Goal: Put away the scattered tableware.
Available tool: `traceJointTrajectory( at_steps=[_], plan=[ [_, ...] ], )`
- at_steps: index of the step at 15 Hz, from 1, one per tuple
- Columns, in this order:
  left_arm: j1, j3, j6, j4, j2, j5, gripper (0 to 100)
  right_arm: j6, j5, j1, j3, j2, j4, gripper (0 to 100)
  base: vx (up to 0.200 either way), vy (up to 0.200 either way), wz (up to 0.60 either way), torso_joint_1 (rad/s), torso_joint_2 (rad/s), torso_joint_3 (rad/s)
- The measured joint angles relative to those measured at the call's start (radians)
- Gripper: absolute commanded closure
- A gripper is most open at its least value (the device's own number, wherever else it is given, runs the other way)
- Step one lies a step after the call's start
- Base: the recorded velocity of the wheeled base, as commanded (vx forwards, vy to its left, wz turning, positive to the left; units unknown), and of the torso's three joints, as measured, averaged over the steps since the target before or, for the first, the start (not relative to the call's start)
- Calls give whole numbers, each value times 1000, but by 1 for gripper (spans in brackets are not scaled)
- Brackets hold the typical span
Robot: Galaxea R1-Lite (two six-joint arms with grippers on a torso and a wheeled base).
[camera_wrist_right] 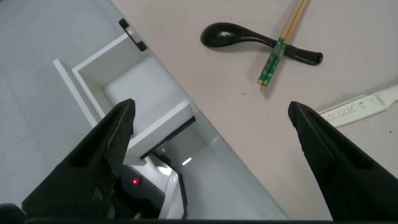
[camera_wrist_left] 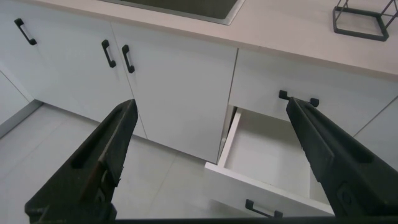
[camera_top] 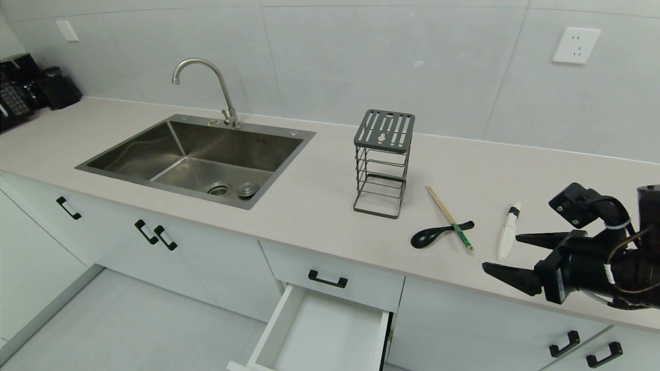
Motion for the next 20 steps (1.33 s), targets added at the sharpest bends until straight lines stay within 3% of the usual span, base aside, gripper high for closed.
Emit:
traceJointTrajectory(
  at_steps=[7,20],
  plan=[
    [0,0,0,0,0,0,0,65,-208,68,-166,215,70,0,0,0,0,0,0,0],
    [0,0,0,0,0,0,0,74,-304,66,-351,470,31,0,0,0,0,0,0,0]
  ],
)
